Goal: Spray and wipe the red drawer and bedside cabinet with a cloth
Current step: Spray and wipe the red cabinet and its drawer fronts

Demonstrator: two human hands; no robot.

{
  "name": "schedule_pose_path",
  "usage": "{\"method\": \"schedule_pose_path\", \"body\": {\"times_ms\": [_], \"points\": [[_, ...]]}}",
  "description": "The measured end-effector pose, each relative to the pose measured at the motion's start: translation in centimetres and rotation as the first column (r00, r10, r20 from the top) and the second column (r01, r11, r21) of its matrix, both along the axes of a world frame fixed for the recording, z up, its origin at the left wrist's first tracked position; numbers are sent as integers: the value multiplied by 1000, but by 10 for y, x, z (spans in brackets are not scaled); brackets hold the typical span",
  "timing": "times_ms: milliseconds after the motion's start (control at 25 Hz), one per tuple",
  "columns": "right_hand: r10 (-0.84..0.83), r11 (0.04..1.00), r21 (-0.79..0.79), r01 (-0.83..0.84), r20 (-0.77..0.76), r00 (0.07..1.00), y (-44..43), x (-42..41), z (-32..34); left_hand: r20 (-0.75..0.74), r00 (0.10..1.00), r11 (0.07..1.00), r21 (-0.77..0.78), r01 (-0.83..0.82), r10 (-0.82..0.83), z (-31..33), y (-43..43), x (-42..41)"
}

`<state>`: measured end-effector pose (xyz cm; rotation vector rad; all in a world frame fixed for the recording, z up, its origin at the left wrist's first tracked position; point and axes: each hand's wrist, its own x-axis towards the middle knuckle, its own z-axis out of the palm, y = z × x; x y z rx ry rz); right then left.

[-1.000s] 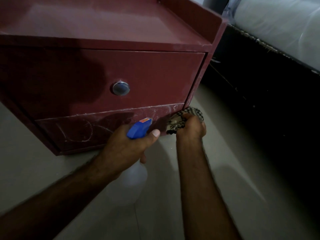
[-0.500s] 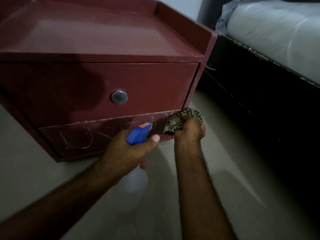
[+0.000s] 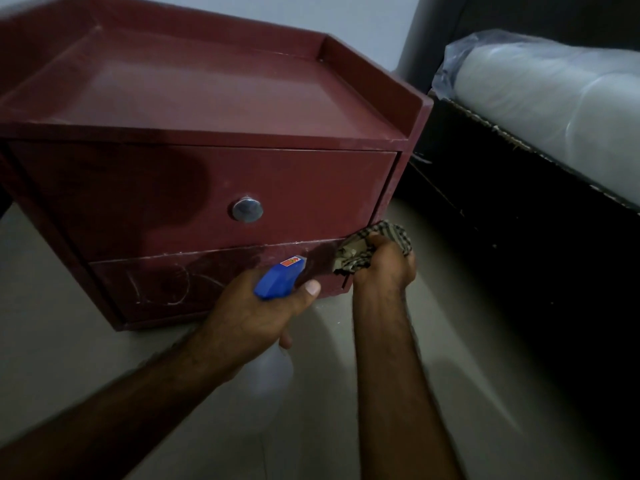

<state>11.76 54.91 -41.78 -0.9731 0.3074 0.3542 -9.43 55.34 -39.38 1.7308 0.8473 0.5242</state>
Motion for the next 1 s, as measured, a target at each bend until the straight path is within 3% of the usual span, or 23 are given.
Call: {"method": "schedule_pose_path", "body": {"times_ms": [120,360,720,840,1000], "points": [[-19,997,72,16,47,999,0,6,12,-7,1000,1000,9,-16,16,-1,0,-1],[-2,1000,-20,2,8,1000,-3,-3,16,10,999,999,2,-43,43,7,-1,0],[81,969,221,-114,151,985,-13,10,38,-10,1000,999,39,-23,23,4,-1,-1],[155,968,190,-163,52,986,-26,7,-10,2,1000,1000,25,0,0,1,1,-4],[170,986,16,-169,-104,980,-38,-9,-71,0,1000,1000,20,-6,6,-4,3,-7]]}}
